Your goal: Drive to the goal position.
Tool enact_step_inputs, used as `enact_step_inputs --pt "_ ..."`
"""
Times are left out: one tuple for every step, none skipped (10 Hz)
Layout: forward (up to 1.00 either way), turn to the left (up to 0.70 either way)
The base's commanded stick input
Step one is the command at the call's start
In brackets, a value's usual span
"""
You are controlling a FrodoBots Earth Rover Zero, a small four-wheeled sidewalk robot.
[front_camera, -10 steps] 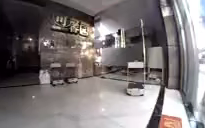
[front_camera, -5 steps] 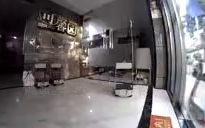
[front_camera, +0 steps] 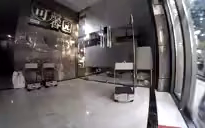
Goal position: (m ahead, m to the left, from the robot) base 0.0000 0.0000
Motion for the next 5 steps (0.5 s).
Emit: enact_step_inputs --pt "0.00 -0.45" --pt "0.00 -0.44" --pt "0.00 -0.45" --pt "0.00 -0.45" --pt "0.00 -0.45"
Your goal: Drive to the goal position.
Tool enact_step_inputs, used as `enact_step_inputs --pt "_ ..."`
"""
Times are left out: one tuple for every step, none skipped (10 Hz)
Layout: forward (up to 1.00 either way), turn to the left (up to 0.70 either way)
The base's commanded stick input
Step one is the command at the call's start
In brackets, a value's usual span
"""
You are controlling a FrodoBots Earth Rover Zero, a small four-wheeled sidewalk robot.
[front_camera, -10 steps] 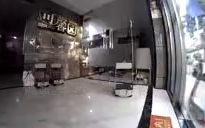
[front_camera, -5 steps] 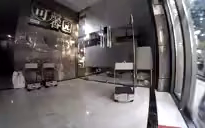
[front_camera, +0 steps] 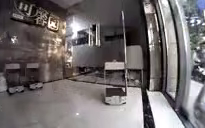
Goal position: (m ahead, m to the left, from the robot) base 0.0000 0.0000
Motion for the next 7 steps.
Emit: enact_step_inputs --pt "0.00 -0.44" --pt "0.00 -0.45" --pt "0.00 -0.45" --pt "0.00 -0.45" --pt "0.00 -0.45" --pt "0.00 -0.45" --pt "0.00 -0.45"
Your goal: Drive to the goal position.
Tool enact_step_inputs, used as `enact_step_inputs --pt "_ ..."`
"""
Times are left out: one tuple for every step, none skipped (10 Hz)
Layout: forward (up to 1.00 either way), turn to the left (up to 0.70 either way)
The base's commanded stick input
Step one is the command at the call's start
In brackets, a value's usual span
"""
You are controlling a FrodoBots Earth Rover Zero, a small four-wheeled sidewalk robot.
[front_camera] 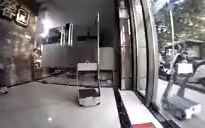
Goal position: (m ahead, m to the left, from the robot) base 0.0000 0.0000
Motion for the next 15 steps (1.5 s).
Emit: enact_step_inputs --pt "0.00 -0.45" --pt "0.00 -0.34" --pt "0.00 -0.06" --pt "0.04 0.01" --pt "0.21 0.00" --pt "0.37 0.00" --pt "0.44 0.00" --pt "0.44 0.00" --pt "0.44 0.00" --pt "0.45 0.00" --pt "0.45 0.00" --pt "0.45 0.00" --pt "0.45 0.00" --pt "0.45 0.00" --pt "0.45 0.00"
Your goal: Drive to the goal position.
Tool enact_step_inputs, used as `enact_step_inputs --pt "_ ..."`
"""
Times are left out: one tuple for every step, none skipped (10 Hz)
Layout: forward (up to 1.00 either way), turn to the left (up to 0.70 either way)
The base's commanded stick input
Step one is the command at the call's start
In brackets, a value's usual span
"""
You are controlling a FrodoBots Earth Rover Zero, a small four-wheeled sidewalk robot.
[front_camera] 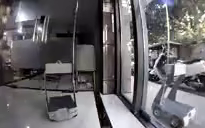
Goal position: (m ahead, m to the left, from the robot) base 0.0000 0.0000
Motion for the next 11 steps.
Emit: enact_step_inputs --pt "0.45 0.00" --pt "0.45 0.00" --pt "0.45 0.00" --pt "0.45 0.00" --pt "0.45 0.00" --pt "0.45 0.00" --pt "0.45 0.00" --pt "0.45 0.00" --pt "0.45 0.00" --pt "0.45 0.00" --pt "0.45 0.00"
